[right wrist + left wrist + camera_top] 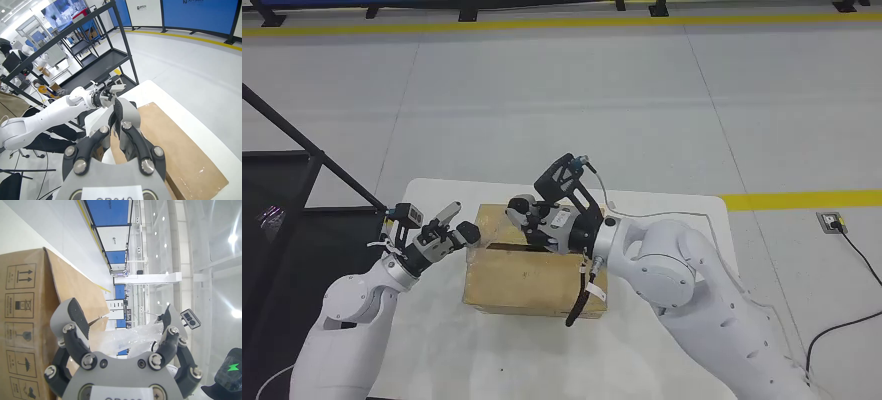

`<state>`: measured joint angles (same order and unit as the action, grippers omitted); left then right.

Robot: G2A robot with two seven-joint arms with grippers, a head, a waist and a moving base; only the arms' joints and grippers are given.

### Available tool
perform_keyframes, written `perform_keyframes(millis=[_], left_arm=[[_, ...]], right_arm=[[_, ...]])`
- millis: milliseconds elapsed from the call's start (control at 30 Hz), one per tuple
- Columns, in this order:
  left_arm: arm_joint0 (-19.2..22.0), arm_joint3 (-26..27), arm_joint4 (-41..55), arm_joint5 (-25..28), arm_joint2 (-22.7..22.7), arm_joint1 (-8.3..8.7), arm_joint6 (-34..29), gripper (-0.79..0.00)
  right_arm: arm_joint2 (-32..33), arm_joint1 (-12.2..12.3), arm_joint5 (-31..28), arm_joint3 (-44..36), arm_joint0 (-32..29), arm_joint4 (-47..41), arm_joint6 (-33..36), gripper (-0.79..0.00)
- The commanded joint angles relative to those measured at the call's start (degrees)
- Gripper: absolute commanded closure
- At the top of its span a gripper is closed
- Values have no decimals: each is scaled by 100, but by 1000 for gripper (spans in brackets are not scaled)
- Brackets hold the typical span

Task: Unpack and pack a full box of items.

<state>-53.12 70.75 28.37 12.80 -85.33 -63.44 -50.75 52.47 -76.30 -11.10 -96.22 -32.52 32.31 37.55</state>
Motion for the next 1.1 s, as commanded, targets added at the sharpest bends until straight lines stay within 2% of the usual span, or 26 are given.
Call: perform_keyframes(millis=[0,367,633,867,1067], left_arm=[[37,-59,-2,-15,25,2,-35,-785],[105,-241,-50,-79,25,30,6,-785],[172,-286,66,-199,7,35,156,-785],[242,-393,-156,-179,176,32,127,-785],[259,-496,-146,-145,205,33,160,-785]], right_arm=[[24,1,49,30,-1,86,19,0],[418,122,99,-346,-513,499,254,0],[572,180,58,-841,-1036,913,-151,0],[425,139,255,-854,-1047,1215,-359,0],[307,93,502,-730,-904,1408,-199,0]])
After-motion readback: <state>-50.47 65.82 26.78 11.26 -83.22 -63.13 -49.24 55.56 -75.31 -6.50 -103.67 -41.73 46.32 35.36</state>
